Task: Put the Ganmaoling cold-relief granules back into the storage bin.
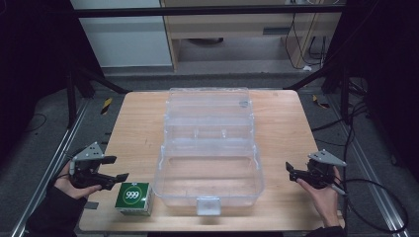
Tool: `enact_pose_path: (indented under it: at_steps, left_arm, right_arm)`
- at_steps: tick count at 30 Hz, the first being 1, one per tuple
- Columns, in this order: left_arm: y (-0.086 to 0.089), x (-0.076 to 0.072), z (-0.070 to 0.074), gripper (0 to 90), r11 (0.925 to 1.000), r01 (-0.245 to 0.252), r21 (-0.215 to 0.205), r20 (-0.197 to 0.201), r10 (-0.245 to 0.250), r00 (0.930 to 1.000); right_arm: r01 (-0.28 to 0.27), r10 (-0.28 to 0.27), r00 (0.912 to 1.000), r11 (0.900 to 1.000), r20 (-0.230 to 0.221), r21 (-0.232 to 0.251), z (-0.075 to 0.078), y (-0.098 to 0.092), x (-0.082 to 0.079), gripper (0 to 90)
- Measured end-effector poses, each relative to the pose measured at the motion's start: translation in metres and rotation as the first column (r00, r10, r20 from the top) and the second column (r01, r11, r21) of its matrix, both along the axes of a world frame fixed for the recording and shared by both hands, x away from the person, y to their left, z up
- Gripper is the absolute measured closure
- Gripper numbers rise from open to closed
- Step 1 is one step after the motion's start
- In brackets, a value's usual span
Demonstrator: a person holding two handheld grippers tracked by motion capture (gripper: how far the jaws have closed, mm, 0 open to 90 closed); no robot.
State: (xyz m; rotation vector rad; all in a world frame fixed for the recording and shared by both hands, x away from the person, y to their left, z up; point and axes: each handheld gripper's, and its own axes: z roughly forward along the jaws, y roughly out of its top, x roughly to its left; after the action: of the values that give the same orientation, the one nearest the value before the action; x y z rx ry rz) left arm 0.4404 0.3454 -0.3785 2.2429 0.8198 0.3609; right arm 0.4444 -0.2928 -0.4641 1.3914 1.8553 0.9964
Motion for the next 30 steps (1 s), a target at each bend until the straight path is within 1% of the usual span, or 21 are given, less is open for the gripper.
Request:
enact_pose_path:
  at_steps: [3,4,7,9,10,11,12,13,14,15,18,21,22,23,24,25,26,27,28,29,30]
  left_arm:
    - [0.0,-0.001,0.004,18.3,0.9998,0.019,0.011,0.003,-0.019,0.9998]
    - [-0.001,-0.002,0.007,18.1,0.9989,0.038,0.025,0.004,-0.038,0.9993]
    - [-0.001,-0.005,0.01,17.4,0.9965,0.072,0.042,0.001,-0.072,0.9974]
    - [-0.002,-0.007,0.011,17.3,0.9932,0.102,0.055,-0.004,-0.102,0.9947]
    - [-0.002,-0.007,0.011,17.2,0.9932,0.102,0.055,-0.004,-0.102,0.9947]
    - [-0.003,-0.007,0.011,17.2,0.9916,0.115,0.059,-0.008,-0.115,0.9933]
    - [-0.003,-0.008,0.011,17.1,0.9891,0.132,0.066,-0.012,-0.131,0.9913]
    - [-0.004,-0.009,0.01,17.1,0.985,0.154,0.078,-0.02,-0.152,0.9881]
    - [-0.004,-0.009,0.01,17.1,0.985,0.154,0.078,-0.02,-0.152,0.9881]
    - [-0.006,-0.01,0.008,17.2,0.9795,0.18,0.091,-0.031,-0.178,0.9836]
    - [-0.008,-0.011,0.006,17.1,0.968,0.222,0.116,-0.046,-0.218,0.9748]
    - [-0.01,-0.012,0.005,16.9,0.9589,0.254,0.127,-0.056,-0.248,0.9671]
    - [-0.01,-0.012,0.005,16.8,0.9589,0.254,0.127,-0.056,-0.248,0.9671]
    - [-0.012,-0.013,0.005,16.6,0.9508,0.274,0.145,-0.063,-0.267,0.9616]
    - [-0.012,-0.013,0.005,16.5,0.9508,0.274,0.145,-0.063,-0.267,0.9616]
    - [-0.014,-0.013,0.004,16.4,0.943,0.296,0.153,-0.07,-0.288,0.955]
    - [-0.014,-0.013,0.004,16.4,0.943,0.296,0.153,-0.07,-0.288,0.955]
    - [-0.016,-0.014,0.003,16.3,0.9362,0.311,0.164,-0.078,-0.302,0.9501]
    - [-0.016,-0.014,0.003,16.3,0.9362,0.311,0.164,-0.078,-0.302,0.9501]
    - [-0.019,-0.014,0.001,16.2,0.9282,0.327,0.177,-0.086,-0.317,0.9447]
    - [-0.02,-0.014,0.001,16.0,0.9242,0.336,0.182,-0.091,-0.325,0.9415]
  right_arm:
    - [-0.002,0.002,1.0,1.0,-0.003,-0.003,0.0,0.0,0.0,3.7]
    - [-0.005,0.004,1.0,1.0,-0.004,-0.006,-0.001,0.0,0.0,3.6]
    - [-0.007,0.006,0.9999,1.0,-0.012,-0.004,-0.001,0.0,0.0,3.2]
    - [-0.009,0.009,0.9999,1.0,-0.012,-0.011,-0.002,0.0,0.001,3.2]
    - [-0.01,0.01,0.9999,1.0,-0.012,-0.011,-0.002,0.0,0.001,3.2]
    - [-0.01,0.01,0.9999,1.0,-0.012,-0.011,-0.002,0.0,0.001,3.2]
    - [-0.011,0.011,0.9999,1.0,-0.013,-0.009,-0.002,0.0,0.001,3.2]
    - [-0.012,0.012,0.9998,1.0,-0.016,-0.004,-0.002,0.0,0.0,3.2]
    - [-0.013,0.013,0.9998,1.0,-0.014,-0.008,-0.002,0.0,0.0,3.2]
    - [-0.013,0.013,0.9998,1.0,-0.015,-0.008,-0.002,0.0,0.0,3.2]
    - [-0.015,0.014,0.9998,1.0,-0.017,-0.011,-0.002,0.0,0.001,3.2]
    - [-0.017,0.016,0.9996,1.0,-0.021,-0.011,-0.003,0.0,0.001,3.2]
    - [-0.017,0.016,0.9996,1.0,-0.021,-0.011,-0.003,0.0,0.001,3.2]
    - [-0.018,0.018,0.9996,1.0,-0.022,-0.013,-0.003,0.0,0.001,3.2]
    - [-0.019,0.019,0.9996,1.0,-0.022,-0.013,-0.003,0.0,0.001,3.2]
    - [-0.02,0.02,0.9996,1.0,-0.022,-0.014,-0.003,0.0,0.001,3.1]
    - [-0.02,0.02,0.9996,1.0,-0.022,-0.014,-0.003,0.0,0.001,3.1]
    - [-0.023,0.023,0.9994,1.0,-0.025,-0.012,-0.003,0.0,0.001,3.0]
    - [-0.024,0.024,0.9994,1.0,-0.025,-0.013,-0.003,0.0,0.001,3.0]
    - [-0.025,0.025,0.9993,1.0,-0.027,-0.014,-0.003,0.0,0.001,2.9]
    - [-0.026,0.025,0.9993,1.0,-0.028,-0.017,-0.004,0.0,0.001,2.9]
